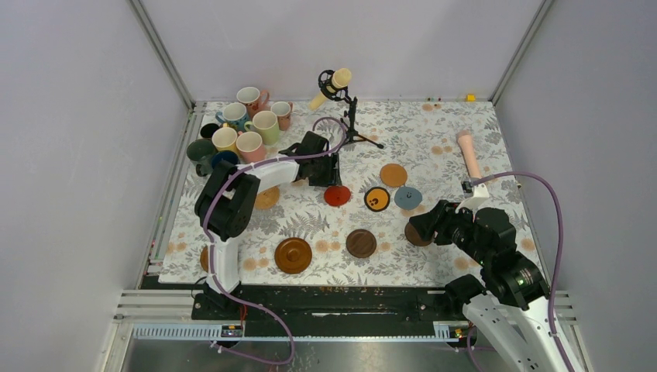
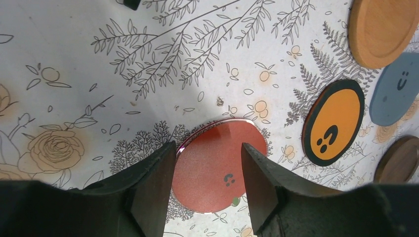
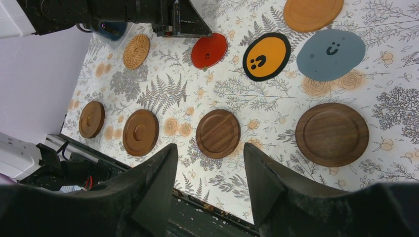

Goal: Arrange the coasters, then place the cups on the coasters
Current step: Move the coaster to the center of the board.

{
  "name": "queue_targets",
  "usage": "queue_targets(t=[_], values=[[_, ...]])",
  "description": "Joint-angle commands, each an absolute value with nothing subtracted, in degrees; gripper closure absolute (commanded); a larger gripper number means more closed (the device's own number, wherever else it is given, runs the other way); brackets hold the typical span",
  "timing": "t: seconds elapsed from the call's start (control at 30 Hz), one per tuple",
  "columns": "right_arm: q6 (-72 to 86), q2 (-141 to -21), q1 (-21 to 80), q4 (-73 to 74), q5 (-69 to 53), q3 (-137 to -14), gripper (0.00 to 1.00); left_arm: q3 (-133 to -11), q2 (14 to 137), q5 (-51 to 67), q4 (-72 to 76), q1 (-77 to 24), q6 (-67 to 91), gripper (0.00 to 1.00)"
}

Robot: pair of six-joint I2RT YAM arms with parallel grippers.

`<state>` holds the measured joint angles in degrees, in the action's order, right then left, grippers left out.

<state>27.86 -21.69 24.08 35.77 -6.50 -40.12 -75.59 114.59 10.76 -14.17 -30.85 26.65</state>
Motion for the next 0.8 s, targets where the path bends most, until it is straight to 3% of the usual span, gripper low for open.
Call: queue_targets(t=[0.0,0.77], values=[[27.05,-21.95,24.43,35.73,-5.09,-41.95,0.4,-73.45,114.3,13.66,-12.14,-31.52,27.3,0.48],[27.51,-20.63,24.44,35.81,-5.27,-41.06,0.4,-70.4,112.46,14.87,-10.37,-33.84,29.28,0.48]])
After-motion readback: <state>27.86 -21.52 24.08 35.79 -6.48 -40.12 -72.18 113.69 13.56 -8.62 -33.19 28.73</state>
